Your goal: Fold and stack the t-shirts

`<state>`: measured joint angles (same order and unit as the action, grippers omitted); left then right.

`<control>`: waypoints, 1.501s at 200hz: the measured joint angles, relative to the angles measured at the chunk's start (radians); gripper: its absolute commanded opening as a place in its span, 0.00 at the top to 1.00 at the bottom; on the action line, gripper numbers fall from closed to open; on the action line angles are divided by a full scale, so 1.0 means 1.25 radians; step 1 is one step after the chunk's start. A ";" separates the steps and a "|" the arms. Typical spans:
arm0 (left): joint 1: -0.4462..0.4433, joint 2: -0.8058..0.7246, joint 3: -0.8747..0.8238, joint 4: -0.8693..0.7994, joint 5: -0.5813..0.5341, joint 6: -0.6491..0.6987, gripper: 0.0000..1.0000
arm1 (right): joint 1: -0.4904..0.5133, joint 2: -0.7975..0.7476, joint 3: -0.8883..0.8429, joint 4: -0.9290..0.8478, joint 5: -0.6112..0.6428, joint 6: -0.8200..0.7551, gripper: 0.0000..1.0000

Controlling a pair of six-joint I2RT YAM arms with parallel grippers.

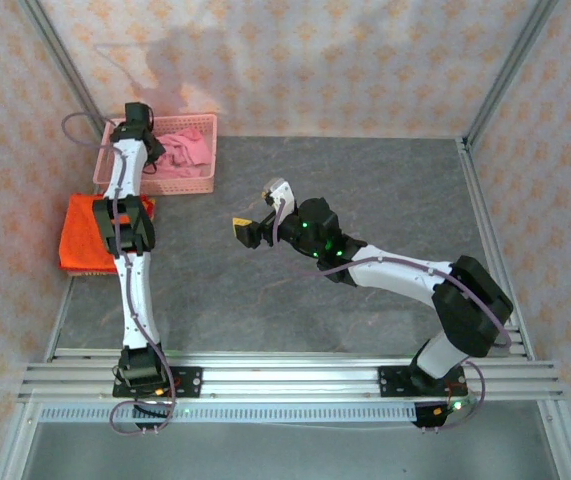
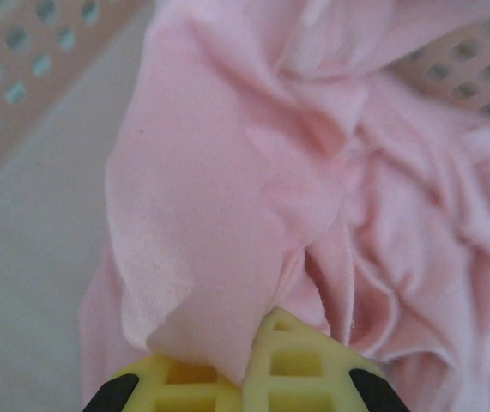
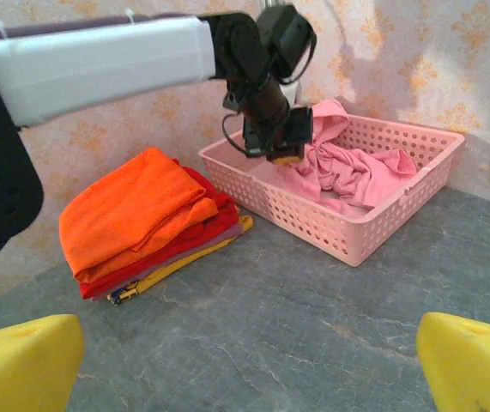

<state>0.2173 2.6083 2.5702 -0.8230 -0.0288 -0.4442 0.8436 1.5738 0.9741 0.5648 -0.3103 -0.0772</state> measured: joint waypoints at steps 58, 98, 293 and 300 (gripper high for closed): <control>-0.067 -0.276 0.000 0.004 0.011 0.023 1.00 | 0.000 0.000 -0.027 0.002 0.005 0.025 0.01; -0.188 -0.484 -0.061 0.031 0.004 0.064 1.00 | 0.000 -0.016 -0.051 0.000 0.006 0.030 0.01; -0.512 -0.844 -0.855 0.260 -0.036 -0.038 0.68 | -0.125 -0.269 -0.199 -0.221 0.183 0.209 0.01; -0.507 -0.844 -0.862 0.262 -0.044 -0.040 0.50 | -0.128 -0.260 -0.192 -0.238 0.184 0.217 0.01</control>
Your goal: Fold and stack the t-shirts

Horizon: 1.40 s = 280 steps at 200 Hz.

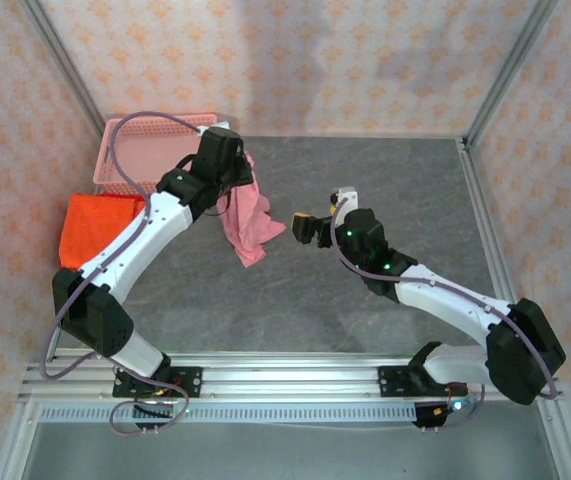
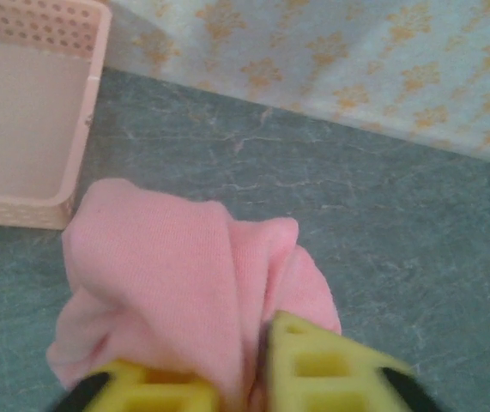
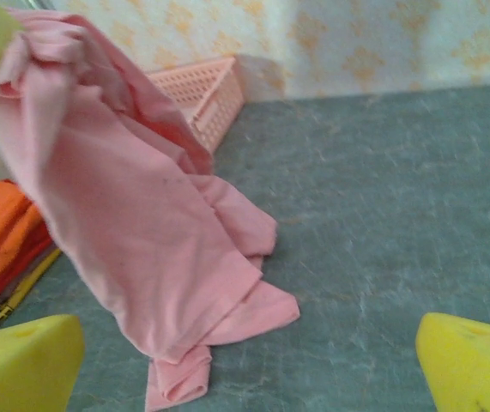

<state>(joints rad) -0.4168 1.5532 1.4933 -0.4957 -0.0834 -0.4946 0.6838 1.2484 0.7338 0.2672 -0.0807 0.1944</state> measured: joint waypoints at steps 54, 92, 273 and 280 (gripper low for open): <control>0.080 -0.016 -0.090 0.017 -0.072 -0.018 0.00 | -0.005 0.175 0.157 -0.149 -0.032 0.049 0.02; 0.092 -0.099 -0.182 0.008 -0.096 -0.033 0.00 | -0.007 0.348 0.307 -0.262 -0.061 0.088 0.13; -0.104 0.274 -0.175 0.024 -0.087 -0.099 1.00 | -0.082 0.401 0.249 -0.253 -0.109 0.204 0.14; -0.104 0.274 -0.174 0.025 -0.086 -0.103 1.00 | -0.082 0.395 0.245 -0.249 -0.106 0.204 0.14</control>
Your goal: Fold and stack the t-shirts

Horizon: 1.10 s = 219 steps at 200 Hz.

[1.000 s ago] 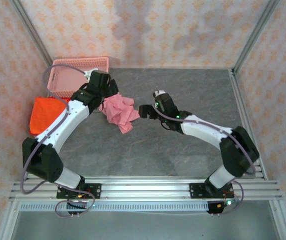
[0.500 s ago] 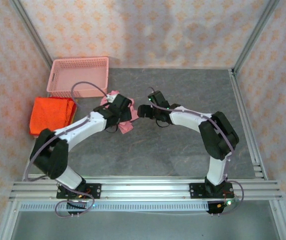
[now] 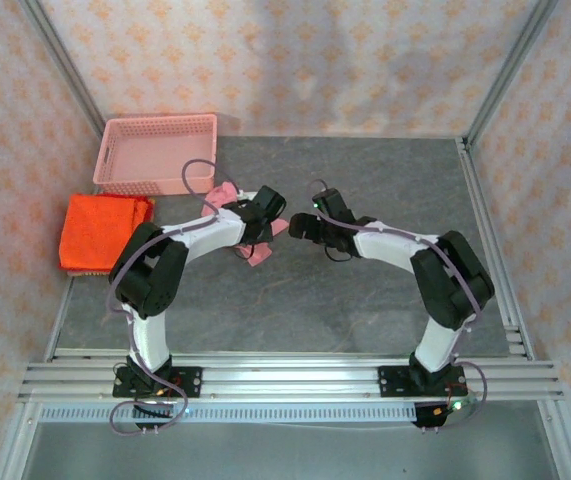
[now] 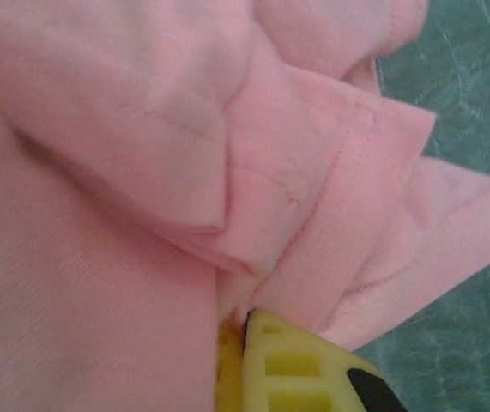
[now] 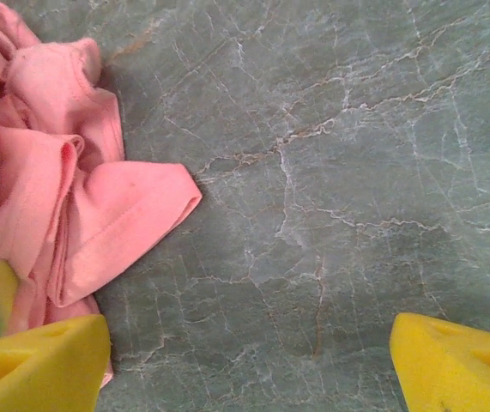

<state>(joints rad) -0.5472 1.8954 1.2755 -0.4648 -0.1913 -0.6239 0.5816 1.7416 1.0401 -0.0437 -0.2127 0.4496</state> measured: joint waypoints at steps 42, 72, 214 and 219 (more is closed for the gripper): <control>0.005 -0.061 -0.038 0.003 -0.001 0.016 1.00 | 0.000 -0.013 -0.005 0.032 -0.001 -0.005 0.15; 0.032 -0.184 -0.056 -0.001 0.006 0.016 1.00 | 0.014 -0.014 -0.033 0.093 -0.023 -0.036 0.21; 0.129 -0.352 -0.110 -0.010 0.066 -0.004 1.00 | 0.163 0.214 0.096 0.174 -0.064 -0.183 0.62; 0.130 -0.356 -0.111 -0.010 0.066 -0.004 1.00 | 0.164 0.221 0.105 0.174 -0.065 -0.188 0.66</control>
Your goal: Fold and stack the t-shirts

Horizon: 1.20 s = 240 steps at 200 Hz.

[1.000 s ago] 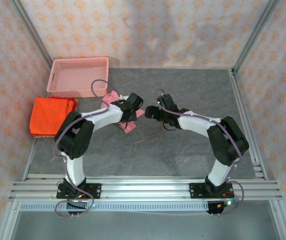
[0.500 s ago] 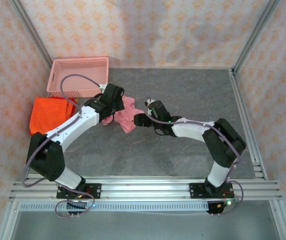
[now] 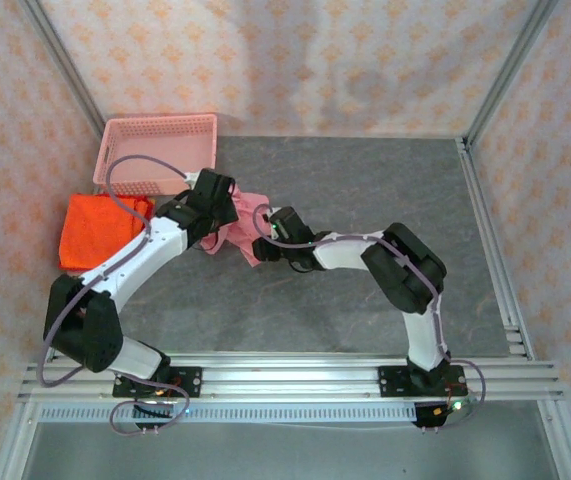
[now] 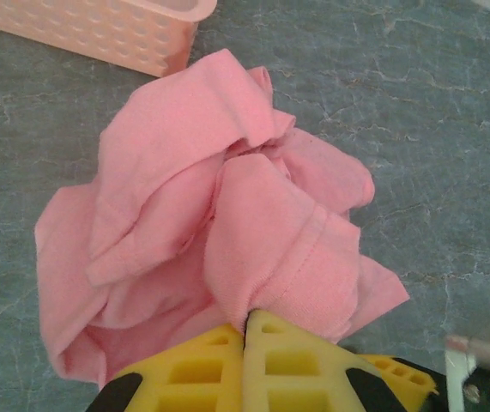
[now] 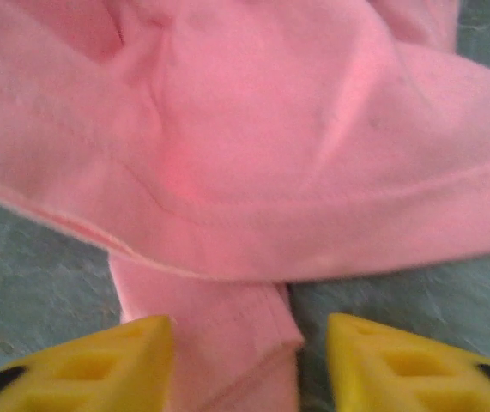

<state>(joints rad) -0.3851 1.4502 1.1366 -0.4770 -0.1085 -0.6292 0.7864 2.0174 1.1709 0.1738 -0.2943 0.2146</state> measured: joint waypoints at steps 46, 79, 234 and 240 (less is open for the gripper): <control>0.010 -0.024 -0.010 -0.006 0.000 0.000 1.00 | 0.008 0.023 0.015 -0.008 0.009 0.002 1.00; 0.028 -0.047 -0.011 -0.013 -0.001 0.001 1.00 | 0.005 -0.015 -0.014 -0.017 0.051 -0.001 1.00; 0.127 -0.149 0.237 -0.053 -0.006 0.043 1.00 | -0.292 -0.805 -0.190 -0.149 0.273 -0.099 1.00; 0.127 -0.150 0.237 -0.053 -0.006 0.043 1.00 | -0.292 -0.811 -0.189 -0.156 0.276 -0.101 1.00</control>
<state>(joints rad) -0.2264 1.2625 1.4326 -0.5434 -0.1162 -0.5755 0.4217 1.0031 0.9344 -0.0216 0.0509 0.0883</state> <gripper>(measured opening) 0.046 0.056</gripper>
